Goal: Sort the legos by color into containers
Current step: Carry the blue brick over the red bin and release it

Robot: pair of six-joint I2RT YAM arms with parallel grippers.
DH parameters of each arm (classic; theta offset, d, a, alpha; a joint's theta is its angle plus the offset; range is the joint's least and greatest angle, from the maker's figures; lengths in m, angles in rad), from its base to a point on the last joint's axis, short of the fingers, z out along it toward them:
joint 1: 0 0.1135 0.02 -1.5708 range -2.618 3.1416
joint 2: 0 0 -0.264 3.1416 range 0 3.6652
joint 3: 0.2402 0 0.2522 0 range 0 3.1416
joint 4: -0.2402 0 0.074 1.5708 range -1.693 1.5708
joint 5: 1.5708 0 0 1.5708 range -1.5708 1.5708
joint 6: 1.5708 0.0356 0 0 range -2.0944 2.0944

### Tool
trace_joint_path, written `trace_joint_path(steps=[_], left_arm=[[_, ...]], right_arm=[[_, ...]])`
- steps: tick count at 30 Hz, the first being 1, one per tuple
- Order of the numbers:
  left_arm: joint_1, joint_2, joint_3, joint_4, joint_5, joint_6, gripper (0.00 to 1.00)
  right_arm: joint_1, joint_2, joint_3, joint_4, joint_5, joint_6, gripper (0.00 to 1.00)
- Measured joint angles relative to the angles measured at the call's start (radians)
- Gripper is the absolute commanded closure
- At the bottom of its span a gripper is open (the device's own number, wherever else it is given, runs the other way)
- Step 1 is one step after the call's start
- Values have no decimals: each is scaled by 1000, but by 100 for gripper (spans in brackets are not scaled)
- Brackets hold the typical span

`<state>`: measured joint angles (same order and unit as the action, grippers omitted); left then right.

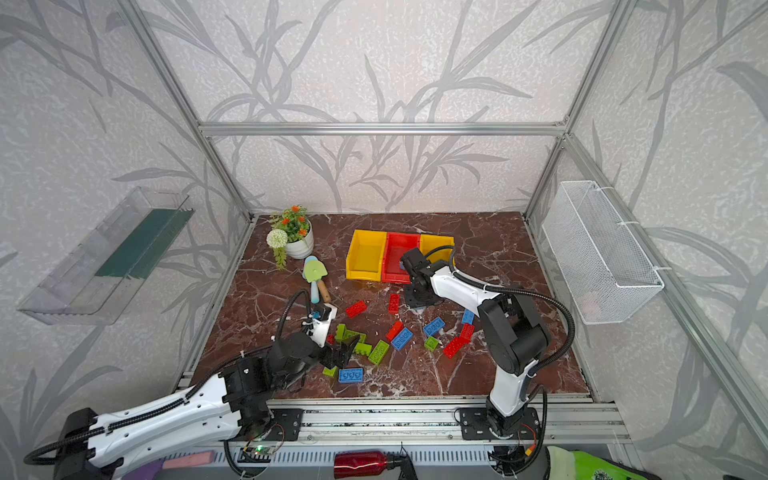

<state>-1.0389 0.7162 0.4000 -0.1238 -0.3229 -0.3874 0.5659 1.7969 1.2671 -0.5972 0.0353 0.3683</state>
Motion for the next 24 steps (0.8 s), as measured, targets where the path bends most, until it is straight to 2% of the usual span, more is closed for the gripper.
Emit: trace_joint_path(steps=[5, 9, 13, 15, 19, 24], left_arm=[[0, 68, 26, -20, -48, -14, 1], [0, 100, 56, -29, -77, -12, 1], [0, 121, 79, -32, -100, -6, 1], [1, 132, 90, -35, -108, -5, 1], [2, 155, 108, -40, -123, -5, 1], [6, 166, 123, -42, -125, -2, 1]], right_arm=[[-8, 55, 221, -3, 30, -27, 79], [-29, 204, 427, -19, 25, -43, 78], [-52, 360, 587, -56, 17, -55, 72], [-61, 423, 656, -86, 17, -60, 66], [-68, 499, 759, -136, 13, -72, 46], [-68, 483, 759, -137, -8, -74, 39]])
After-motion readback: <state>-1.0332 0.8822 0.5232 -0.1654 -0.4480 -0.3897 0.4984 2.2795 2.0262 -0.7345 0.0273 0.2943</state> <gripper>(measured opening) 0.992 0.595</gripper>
